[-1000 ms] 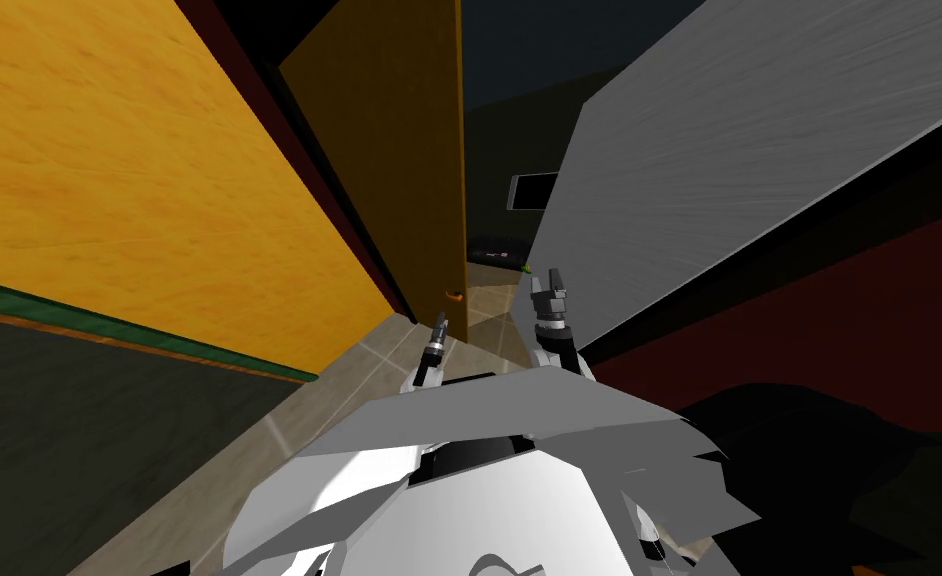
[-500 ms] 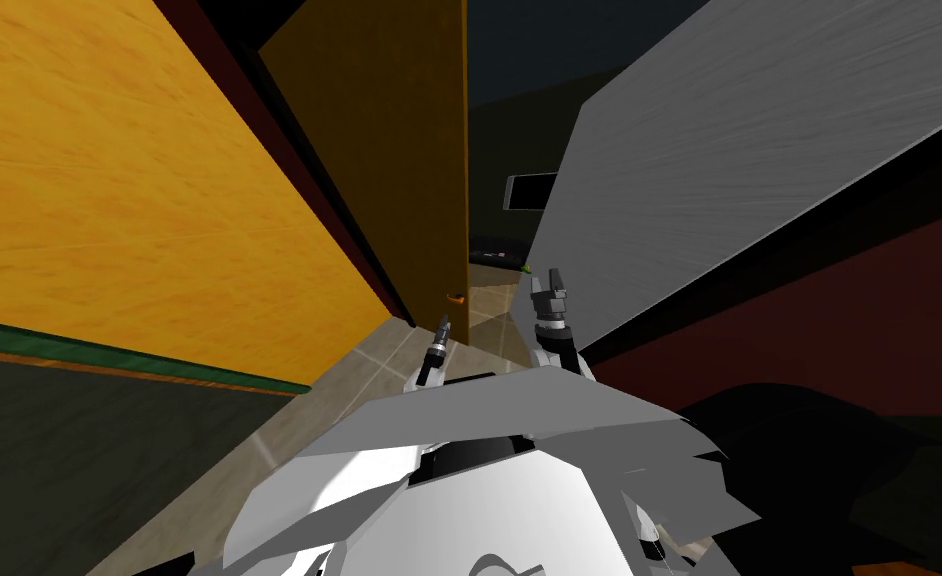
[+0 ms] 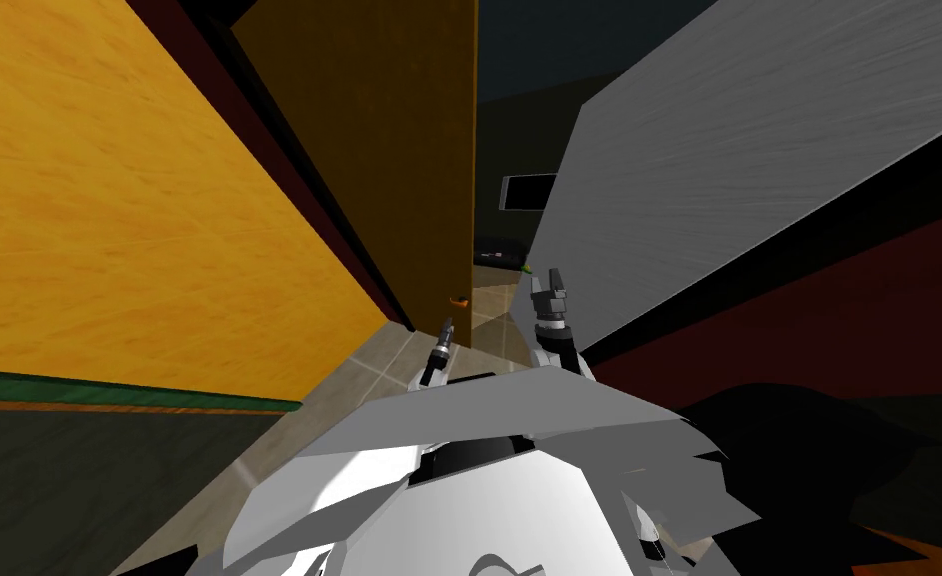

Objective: Push the door open

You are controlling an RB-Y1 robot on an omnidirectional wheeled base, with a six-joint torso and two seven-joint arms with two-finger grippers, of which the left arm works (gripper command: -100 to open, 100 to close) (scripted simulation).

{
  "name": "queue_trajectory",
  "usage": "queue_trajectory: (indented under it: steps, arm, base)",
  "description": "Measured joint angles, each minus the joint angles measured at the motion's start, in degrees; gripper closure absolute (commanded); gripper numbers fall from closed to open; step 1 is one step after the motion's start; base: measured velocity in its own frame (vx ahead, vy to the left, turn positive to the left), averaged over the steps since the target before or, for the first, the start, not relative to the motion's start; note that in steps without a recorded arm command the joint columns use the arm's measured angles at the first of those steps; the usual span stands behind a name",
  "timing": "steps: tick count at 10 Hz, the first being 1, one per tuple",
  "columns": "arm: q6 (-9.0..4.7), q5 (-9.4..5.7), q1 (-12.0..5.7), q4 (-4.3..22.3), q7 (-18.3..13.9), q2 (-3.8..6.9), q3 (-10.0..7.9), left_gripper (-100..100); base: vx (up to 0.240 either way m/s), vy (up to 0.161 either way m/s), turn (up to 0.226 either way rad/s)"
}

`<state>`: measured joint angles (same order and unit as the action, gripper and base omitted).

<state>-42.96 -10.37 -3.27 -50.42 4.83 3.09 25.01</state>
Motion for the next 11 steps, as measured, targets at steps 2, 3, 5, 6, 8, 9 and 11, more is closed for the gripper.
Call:
queue_trajectory:
  steps: [2, 3, 5, 6, 8, 9, 11]
  arm:
    - [-0.44, -0.4, -0.99, 2.5, -0.1, -0.44, 0.72, -100]
    - [-0.63, -0.58, -1.59, 3.9, 0.0, -0.85, 1.02, -100]
    - [-0.94, -1.01, -2.63, 6.4, 0.0, -1.46, 1.79, -100]
    - [-1.01, -1.2, -2.93, 7.4, 0.0, -1.62, 2.18, -100]
    - [-1.48, -1.6, -3.94, 9.9, -0.2, -2.19, 2.91, -100]
    - [-1.51, -1.63, -3.98, 10.0, -0.2, -2.2, 2.96, -100]
    - [-1.69, -1.59, -3.8, 10.1, -0.3, -1.03, 2.74, -100]
  base:
    - [0.07, 0.076, -0.079]
    - [0.059, 0.091, -0.095]
    - [0.075, 0.107, -0.081]
    - [0.063, 0.102, -0.058]
    - [0.048, 0.077, -0.046]
    - [0.112, -0.037, -0.036]
    - [0.178, -0.078, -0.023]
